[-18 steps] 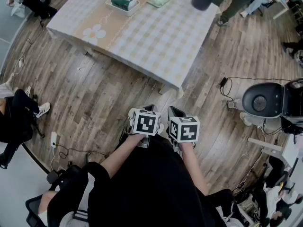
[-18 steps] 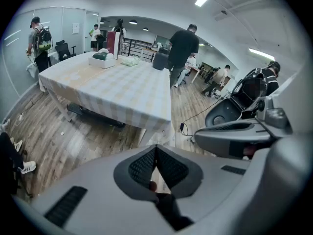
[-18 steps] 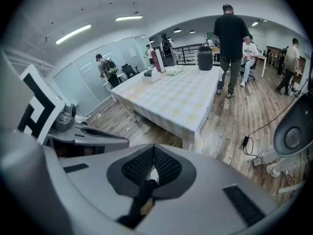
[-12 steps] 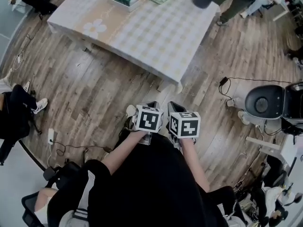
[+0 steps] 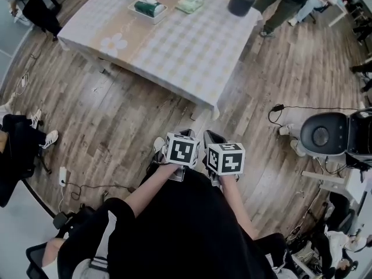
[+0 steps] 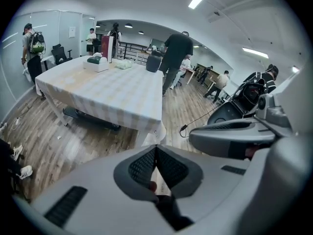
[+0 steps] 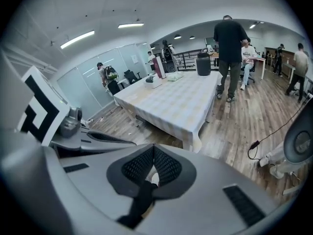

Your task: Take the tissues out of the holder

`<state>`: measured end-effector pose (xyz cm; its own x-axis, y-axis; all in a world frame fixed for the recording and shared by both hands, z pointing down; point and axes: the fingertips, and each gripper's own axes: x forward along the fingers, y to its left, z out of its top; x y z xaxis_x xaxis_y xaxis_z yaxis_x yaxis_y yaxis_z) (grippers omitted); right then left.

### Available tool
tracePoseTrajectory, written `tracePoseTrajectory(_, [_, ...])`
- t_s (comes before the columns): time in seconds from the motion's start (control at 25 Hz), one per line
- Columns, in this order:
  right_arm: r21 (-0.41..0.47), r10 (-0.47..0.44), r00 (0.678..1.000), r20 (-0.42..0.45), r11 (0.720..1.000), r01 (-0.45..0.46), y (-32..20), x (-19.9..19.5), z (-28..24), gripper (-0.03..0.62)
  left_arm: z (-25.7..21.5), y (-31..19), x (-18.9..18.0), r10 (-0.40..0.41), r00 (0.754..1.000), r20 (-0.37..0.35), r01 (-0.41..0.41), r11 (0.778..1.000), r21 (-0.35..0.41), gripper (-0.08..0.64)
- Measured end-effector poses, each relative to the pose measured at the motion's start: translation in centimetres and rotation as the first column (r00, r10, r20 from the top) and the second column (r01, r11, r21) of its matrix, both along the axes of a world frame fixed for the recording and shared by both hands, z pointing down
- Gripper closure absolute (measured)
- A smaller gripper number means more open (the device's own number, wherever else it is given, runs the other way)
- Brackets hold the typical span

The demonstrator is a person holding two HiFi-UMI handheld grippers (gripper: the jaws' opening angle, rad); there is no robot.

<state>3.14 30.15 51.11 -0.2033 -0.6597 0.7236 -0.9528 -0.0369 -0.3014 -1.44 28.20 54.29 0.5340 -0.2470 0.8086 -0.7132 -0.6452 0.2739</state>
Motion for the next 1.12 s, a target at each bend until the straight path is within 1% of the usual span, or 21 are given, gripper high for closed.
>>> tracePoseTrajectory(0.2, [0.042,-0.063,0.998,-0.001,0.997,0.063,-1.2,-0.8,-0.5,0.577,-0.4,-1.2,-0.4,-0.037,0.999,-0.004,0.037,0.999,0.017,0.554])
tracePoseTrajectory(0.32, [0.061,-0.116,0.993,0.013,0.992,0.115,-2.2,-2.1,-0.8,0.575,-0.7,-1.8,-1.5,-0.077,0.997,0.0,0.077,0.997,0.007,0.554])
tracePoseTrajectory(0.56, [0.054,-0.195,0.981,0.013,0.979,0.195,-5.2,-4.6,-0.8,0.563,-0.8,-4.4,-4.0,-0.145,0.989,0.005,0.145,0.989,-0.003,0.554])
tracePoseTrajectory(0.68, [0.046,-0.23,0.973,0.007,0.972,0.229,-6.8,-5.6,-1.0,0.545,-1.0,-5.8,-4.8,-0.166,0.986,-0.001,0.166,0.986,-0.011,0.554])
tracePoseTrajectory(0.84, [0.05,-0.289,0.957,-0.002,0.956,0.289,-8.9,-7.0,-1.1,0.525,-1.1,-8.0,-5.7,-0.185,0.983,-0.009,0.185,0.983,-0.019,0.554])
tracePoseTrajectory(0.96, [0.052,-0.325,0.945,0.015,0.945,0.324,-10.5,-8.2,-1.2,0.511,-1.0,-9.7,-6.6,-0.198,0.98,-0.01,0.198,0.98,-0.025,0.554])
tracePoseTrajectory(1.04, [0.048,-0.341,0.94,0.016,0.939,0.339,-11.8,-8.9,-1.2,0.484,-1.1,-11.3,-7.4,-0.208,0.978,-0.009,0.208,0.978,-0.013,0.554])
tracePoseTrajectory(1.12, [0.051,-0.346,0.938,0.01,0.937,0.345,-13.3,-9.4,-1.4,0.475,-1.3,-12.9,-8.2,-0.215,0.977,-0.007,0.215,0.977,0.003,0.554])
